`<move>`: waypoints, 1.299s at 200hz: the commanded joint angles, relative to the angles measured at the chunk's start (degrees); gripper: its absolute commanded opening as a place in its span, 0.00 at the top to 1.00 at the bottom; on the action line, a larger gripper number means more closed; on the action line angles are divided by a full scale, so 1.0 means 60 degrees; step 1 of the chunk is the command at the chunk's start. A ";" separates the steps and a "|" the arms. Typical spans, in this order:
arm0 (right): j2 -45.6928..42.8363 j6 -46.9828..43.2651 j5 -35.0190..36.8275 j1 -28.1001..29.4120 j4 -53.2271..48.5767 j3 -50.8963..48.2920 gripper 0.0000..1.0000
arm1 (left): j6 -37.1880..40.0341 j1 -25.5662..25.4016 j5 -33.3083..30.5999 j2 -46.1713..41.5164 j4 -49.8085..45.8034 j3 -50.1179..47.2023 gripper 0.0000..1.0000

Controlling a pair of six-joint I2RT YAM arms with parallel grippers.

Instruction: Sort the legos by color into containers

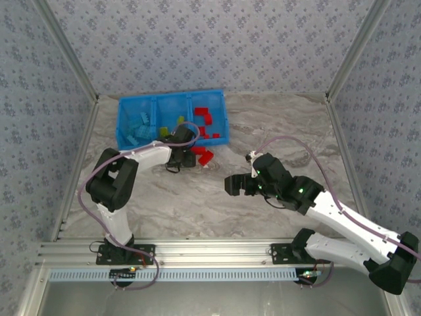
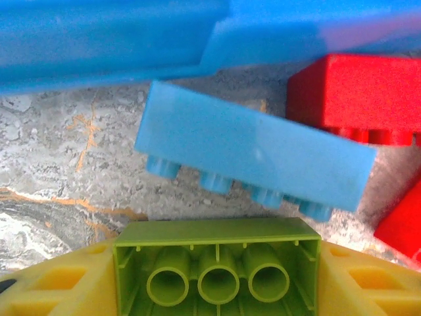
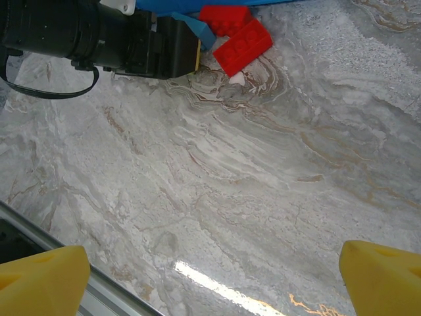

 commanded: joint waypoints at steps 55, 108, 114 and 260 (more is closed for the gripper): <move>0.0096 0.0074 0.0101 0.0099 0.0050 0.0161 0.00 | 0.1047 -0.0196 -0.0754 -0.3337 -0.1400 0.0785 0.41; 0.0042 0.0068 0.0155 0.0145 -0.0166 0.0316 0.00 | 0.2054 0.1472 -0.0712 -0.1195 -0.0789 0.3071 0.41; 0.0026 0.0059 0.0159 0.0163 -0.0198 0.0337 0.00 | 0.2121 0.1644 -0.0578 -0.0739 -0.0821 0.3540 0.41; -0.0314 0.0075 0.0468 0.0284 -0.0588 0.0313 0.00 | 0.1681 0.2186 0.0631 0.1932 -0.2729 0.7886 0.19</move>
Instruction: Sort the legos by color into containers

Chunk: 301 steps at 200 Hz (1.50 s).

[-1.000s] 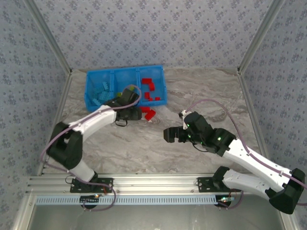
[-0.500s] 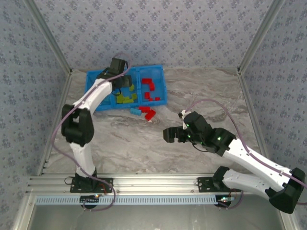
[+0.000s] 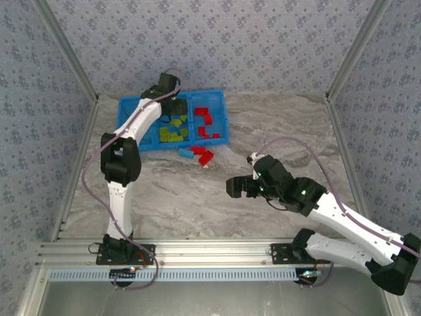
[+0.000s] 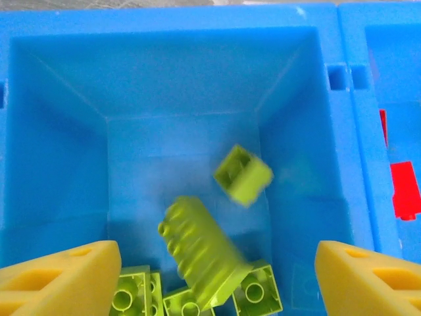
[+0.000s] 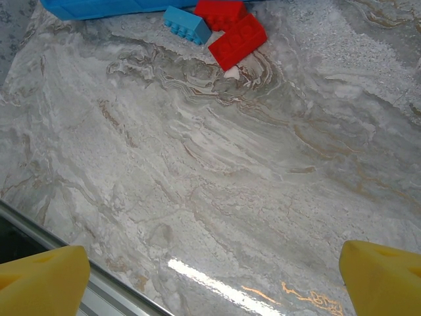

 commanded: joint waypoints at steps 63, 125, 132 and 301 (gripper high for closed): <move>0.0798 -0.0683 0.0218 0.0067 0.0678 0.0269 0.00 | -0.0416 -0.1868 0.0923 -0.8198 0.1923 -0.6494 0.12; 0.4433 -0.3149 0.0400 -0.0132 0.1258 0.1848 0.00 | -0.1647 -0.3877 0.1229 -1.3096 0.0782 -0.9724 0.01; 0.4950 -0.3408 0.0391 -0.0137 0.1283 0.2165 0.00 | -0.1993 -0.3935 0.1332 -1.3494 0.0634 -1.0084 0.01; 1.2367 -0.6228 0.0345 -0.1302 0.0813 0.7865 0.07 | -0.3142 -0.4334 0.2179 -1.4784 -0.0807 -1.1946 0.01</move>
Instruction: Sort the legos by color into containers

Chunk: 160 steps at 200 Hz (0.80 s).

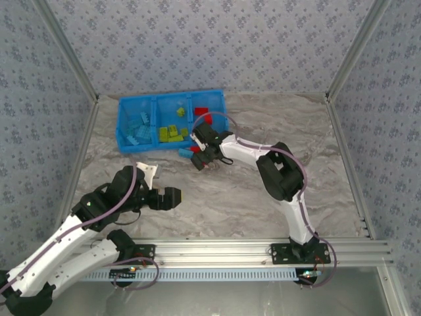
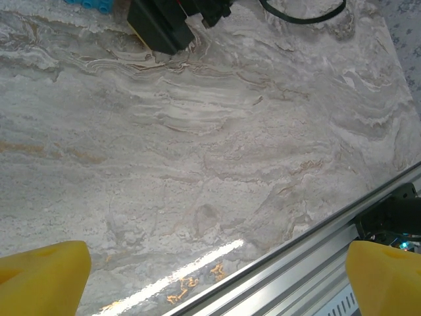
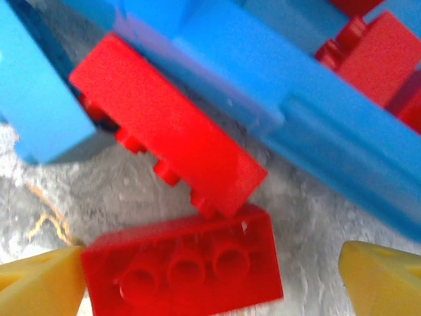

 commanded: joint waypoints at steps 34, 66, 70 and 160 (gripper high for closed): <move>0.0467 -0.0029 -0.0568 0.0120 -0.0540 0.0470 0.33 | -0.0292 -0.0073 0.0110 -0.0134 0.0347 -0.0156 0.01; -0.0081 0.0309 -0.0364 0.0199 -0.0480 -0.0191 0.51 | -0.0187 -0.0073 0.0342 0.0231 0.0272 0.0071 0.01; -0.0217 0.0380 -0.0316 0.0214 -0.0453 -0.0321 0.52 | -0.0176 -0.0066 0.0332 0.0295 0.0235 0.0121 0.01; -0.4432 0.0852 0.0754 0.0040 0.1172 -0.2341 0.51 | 0.0007 -0.0073 0.0343 0.0747 0.0665 0.0297 0.01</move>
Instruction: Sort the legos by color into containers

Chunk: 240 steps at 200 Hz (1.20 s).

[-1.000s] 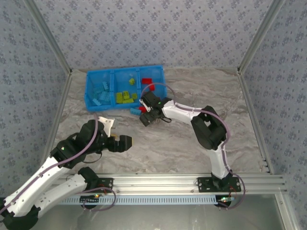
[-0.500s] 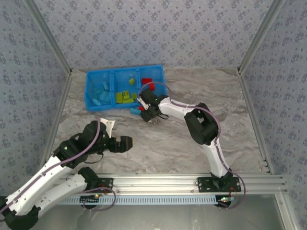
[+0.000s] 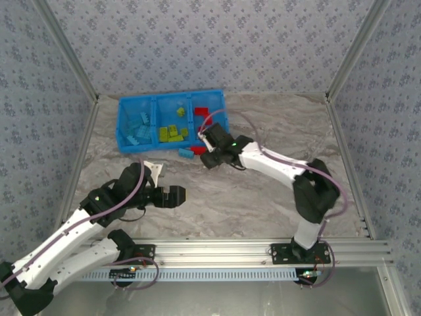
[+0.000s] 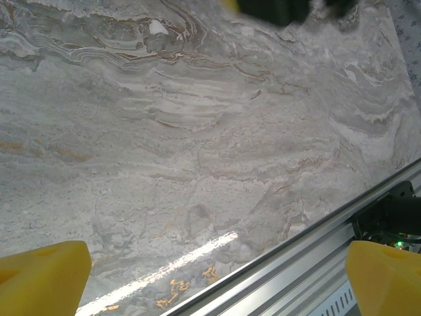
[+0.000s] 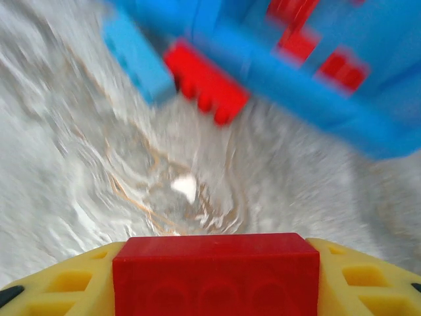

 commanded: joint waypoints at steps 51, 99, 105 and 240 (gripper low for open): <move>0.2626 -0.0150 0.0864 -0.1238 0.0611 0.3431 0.50 | -0.0006 -0.0036 -0.0592 -0.0072 -0.0174 0.0258 0.01; 0.4577 0.0134 0.0497 -0.1422 -0.0642 0.6248 0.33 | -0.0172 -0.0037 -0.1065 0.0069 -0.0361 0.0241 0.01; 0.4593 0.0180 0.0521 -0.1403 -0.0629 0.6258 0.28 | -0.0180 -0.0037 -0.1079 0.0096 -0.0371 0.0242 0.01; -0.2348 0.1888 -0.0438 -0.1065 -0.0058 0.0923 0.18 | -0.2451 0.0237 -0.4444 0.3864 0.2243 0.0993 0.07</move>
